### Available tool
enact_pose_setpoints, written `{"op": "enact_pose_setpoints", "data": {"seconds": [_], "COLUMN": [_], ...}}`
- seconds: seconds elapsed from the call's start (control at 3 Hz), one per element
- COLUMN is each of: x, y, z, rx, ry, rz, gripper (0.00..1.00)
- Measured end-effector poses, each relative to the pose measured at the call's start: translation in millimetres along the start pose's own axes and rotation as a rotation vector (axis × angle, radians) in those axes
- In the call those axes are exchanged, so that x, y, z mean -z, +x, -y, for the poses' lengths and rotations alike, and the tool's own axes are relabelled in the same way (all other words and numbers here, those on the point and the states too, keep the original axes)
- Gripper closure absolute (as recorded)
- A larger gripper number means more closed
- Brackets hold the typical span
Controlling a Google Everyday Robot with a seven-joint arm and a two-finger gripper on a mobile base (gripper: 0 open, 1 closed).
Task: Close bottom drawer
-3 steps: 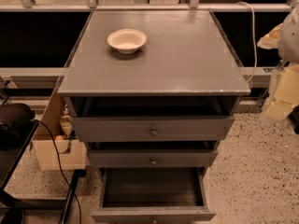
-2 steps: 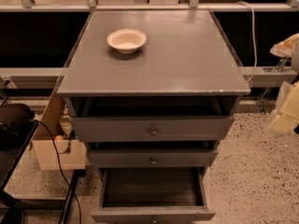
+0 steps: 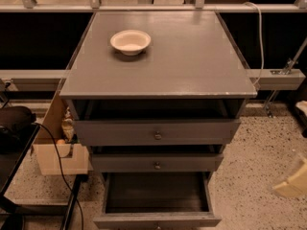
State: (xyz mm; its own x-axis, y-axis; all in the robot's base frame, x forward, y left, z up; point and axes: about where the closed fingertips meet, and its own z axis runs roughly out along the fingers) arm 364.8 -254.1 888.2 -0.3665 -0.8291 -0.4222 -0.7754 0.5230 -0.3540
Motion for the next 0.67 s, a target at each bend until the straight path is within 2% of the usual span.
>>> {"op": "enact_pose_setpoints", "data": {"seconds": [0.33, 0.67], "x": [0, -14], "y": [0, 16], "z": [0, -11], "rx": [0.0, -0.11], "ry": [0.0, 0.021], "rz": [-0.001, 0.032], "gripper": [0.0, 0.0]}}
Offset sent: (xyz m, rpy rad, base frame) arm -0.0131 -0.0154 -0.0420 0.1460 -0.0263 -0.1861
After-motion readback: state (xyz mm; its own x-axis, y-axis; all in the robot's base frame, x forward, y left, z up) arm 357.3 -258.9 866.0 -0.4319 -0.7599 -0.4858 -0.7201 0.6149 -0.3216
